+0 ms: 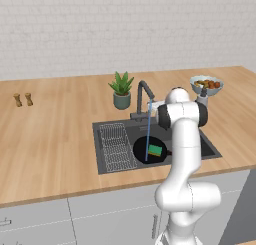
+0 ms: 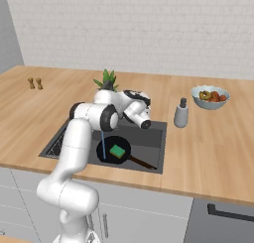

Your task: Pick the pan and sponge and place them into the sink. Then turn on the water.

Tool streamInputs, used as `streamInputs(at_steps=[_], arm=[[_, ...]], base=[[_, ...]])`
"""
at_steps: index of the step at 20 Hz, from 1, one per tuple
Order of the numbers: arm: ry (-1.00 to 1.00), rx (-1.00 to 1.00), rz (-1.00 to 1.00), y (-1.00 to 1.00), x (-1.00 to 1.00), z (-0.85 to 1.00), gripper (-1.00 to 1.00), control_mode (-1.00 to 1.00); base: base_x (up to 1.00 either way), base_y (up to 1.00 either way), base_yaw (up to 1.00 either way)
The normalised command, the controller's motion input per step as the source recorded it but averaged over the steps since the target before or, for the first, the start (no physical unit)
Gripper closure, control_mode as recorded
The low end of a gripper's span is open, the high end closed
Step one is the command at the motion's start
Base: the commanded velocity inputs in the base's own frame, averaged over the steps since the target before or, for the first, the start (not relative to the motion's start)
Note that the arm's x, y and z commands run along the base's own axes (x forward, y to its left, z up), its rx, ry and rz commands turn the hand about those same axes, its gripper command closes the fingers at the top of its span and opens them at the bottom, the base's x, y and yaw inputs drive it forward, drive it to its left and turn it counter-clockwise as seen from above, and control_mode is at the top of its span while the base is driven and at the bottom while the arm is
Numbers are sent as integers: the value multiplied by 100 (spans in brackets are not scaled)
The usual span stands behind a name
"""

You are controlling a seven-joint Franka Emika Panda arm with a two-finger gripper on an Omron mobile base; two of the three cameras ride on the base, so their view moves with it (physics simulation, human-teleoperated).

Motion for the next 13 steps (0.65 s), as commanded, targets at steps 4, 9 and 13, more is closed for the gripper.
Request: streamInputs(at_steps=[4, 9, 13], arm=[[5, 0, -1, -100, 0, -31, 100, -100], [1, 3, 0, -100, -15, -2, 100, -100], [0, 16, 0, -100, -34, 13, 100, -100]], base=[[0, 0, 0], [0, 0, 0], [0, 0, 0]])
